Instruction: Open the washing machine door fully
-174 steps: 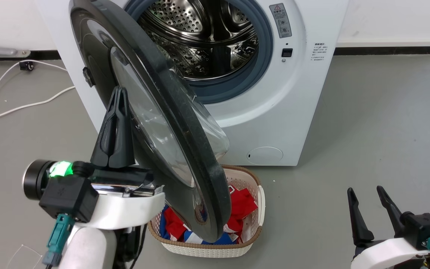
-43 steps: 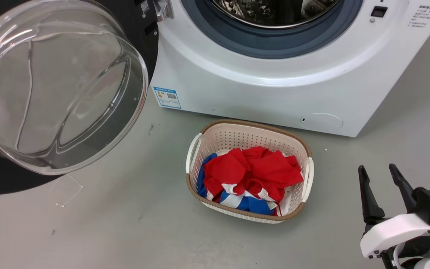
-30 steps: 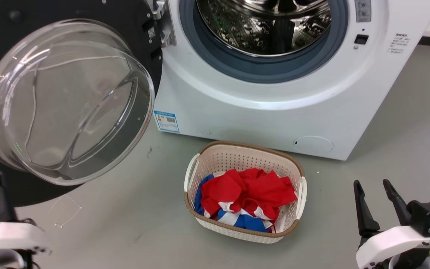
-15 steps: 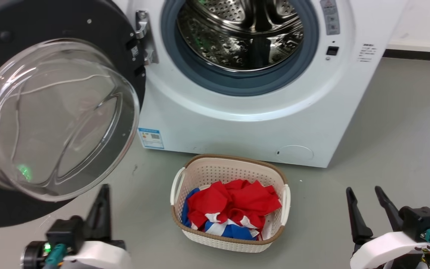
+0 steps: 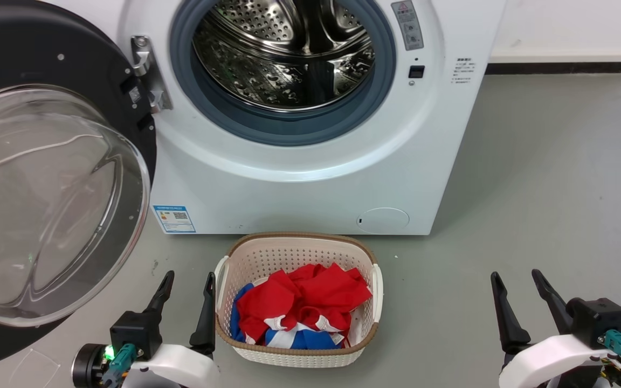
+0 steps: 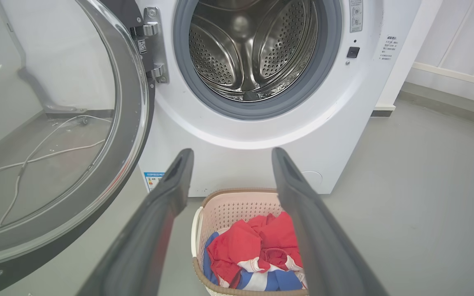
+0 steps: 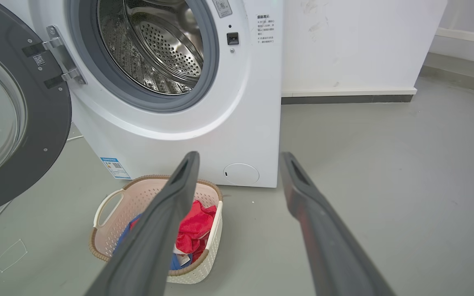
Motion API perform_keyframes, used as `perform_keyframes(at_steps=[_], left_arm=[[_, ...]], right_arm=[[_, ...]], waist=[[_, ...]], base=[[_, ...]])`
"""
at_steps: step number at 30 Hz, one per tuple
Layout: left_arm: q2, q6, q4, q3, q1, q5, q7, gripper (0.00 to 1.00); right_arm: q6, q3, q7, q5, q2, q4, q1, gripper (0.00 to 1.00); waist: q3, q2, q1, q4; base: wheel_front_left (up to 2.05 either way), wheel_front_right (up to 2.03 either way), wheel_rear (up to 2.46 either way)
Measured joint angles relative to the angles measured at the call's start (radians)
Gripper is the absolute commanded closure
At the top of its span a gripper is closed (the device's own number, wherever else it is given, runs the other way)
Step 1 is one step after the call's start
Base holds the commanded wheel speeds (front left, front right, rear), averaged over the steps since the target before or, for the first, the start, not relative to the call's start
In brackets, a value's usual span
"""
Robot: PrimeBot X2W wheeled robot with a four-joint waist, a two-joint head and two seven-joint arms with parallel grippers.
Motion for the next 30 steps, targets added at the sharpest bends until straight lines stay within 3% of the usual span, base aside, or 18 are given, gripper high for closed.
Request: perform_keyframes(at_steps=[30], left_arm=[[-0.025, -0.004, 0.043, 0.007, -0.046, -0.007, -0.035, 0.0]], right_arm=[[0.0, 0.015, -0.02, -0.012, 0.0, 0.012, -0.032, 0.0]], waist=[[0.031, 0.0, 0.0, -0.02]], base=[[0.0, 0.0, 0.0]])
